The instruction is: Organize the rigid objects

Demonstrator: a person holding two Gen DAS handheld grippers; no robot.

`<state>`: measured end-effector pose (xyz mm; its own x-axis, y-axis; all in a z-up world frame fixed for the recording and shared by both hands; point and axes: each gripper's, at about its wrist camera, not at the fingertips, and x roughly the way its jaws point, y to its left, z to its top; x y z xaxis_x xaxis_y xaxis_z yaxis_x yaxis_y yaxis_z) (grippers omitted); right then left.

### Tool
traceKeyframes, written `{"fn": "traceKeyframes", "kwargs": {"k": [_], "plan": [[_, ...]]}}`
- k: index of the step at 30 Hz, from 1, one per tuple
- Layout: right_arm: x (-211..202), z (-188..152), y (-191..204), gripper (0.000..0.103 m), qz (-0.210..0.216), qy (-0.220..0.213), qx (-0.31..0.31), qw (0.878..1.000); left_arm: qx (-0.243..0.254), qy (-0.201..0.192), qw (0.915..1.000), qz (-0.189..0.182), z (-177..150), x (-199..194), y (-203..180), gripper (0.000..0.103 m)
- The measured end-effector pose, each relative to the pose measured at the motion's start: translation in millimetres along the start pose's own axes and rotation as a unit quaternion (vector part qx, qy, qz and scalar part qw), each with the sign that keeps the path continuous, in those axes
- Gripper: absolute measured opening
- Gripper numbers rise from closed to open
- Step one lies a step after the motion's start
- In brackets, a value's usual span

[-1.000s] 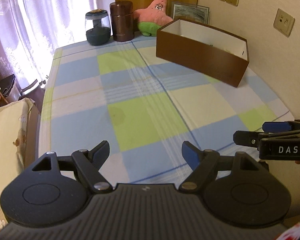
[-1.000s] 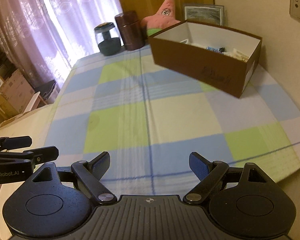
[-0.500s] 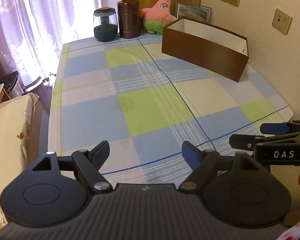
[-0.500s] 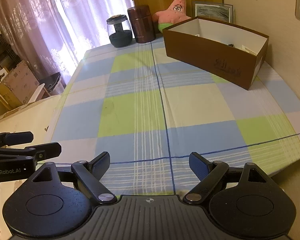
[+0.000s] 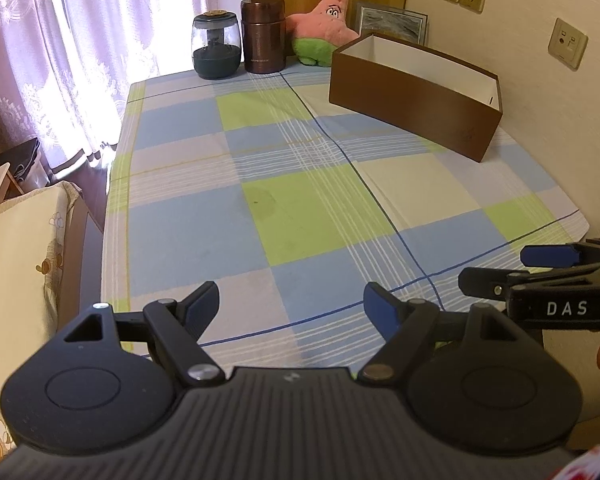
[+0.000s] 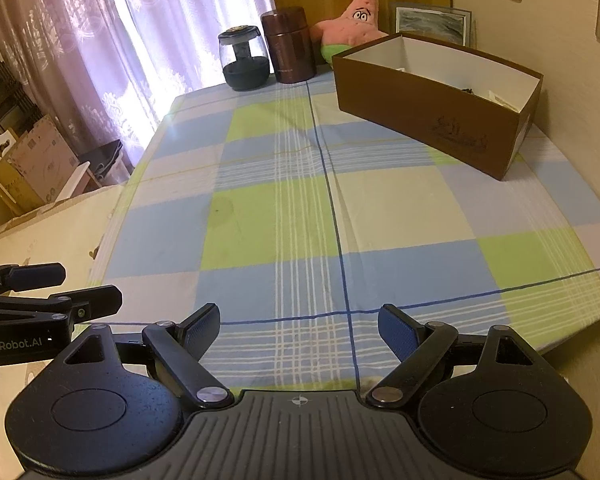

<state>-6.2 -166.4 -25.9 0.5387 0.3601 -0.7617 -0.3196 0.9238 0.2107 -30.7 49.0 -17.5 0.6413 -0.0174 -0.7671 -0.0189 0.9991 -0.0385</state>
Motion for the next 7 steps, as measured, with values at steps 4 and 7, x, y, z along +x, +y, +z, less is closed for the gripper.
{"fn": "traceKeyframes", "kwargs": {"k": [4, 7], "plan": [[2.9, 0.3, 1.8, 0.084, -0.001, 0.003, 0.0, 1.0, 0.002, 0.0, 1.0, -0.001, 0.3, 1.4, 0.1, 0.077], [4.2, 0.2, 3.1, 0.084, -0.002, 0.005, 0.0, 1.0, 0.002, 0.003, 1.0, -0.003, 0.8, 3.3, 0.1, 0.077]]}}
